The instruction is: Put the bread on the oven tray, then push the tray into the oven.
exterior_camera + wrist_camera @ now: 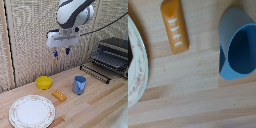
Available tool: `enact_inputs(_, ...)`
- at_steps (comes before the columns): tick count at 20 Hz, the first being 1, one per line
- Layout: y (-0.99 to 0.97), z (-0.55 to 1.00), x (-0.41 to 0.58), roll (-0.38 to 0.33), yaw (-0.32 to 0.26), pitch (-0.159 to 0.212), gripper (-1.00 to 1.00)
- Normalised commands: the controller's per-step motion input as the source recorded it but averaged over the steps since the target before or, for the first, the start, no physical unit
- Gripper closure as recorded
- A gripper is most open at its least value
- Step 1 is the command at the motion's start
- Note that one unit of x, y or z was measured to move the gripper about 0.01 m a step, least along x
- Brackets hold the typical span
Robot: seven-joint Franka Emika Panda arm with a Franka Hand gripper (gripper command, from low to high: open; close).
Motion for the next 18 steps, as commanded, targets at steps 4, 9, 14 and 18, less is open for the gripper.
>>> enact_inputs(4,0.34,-0.36,-0.229,-0.031,0.093,0.090,-1.00)
enact_inputs(9,0.14,-0.38,-0.125,-0.002,0.125,0.122,-1.00)
enact_inputs(14,0.09,-0.39,-0.006,0.000,0.124,0.113,-1.00)
enact_inputs(18,0.11,-0.44,-0.001,-0.005,0.094,0.033,-1.00)
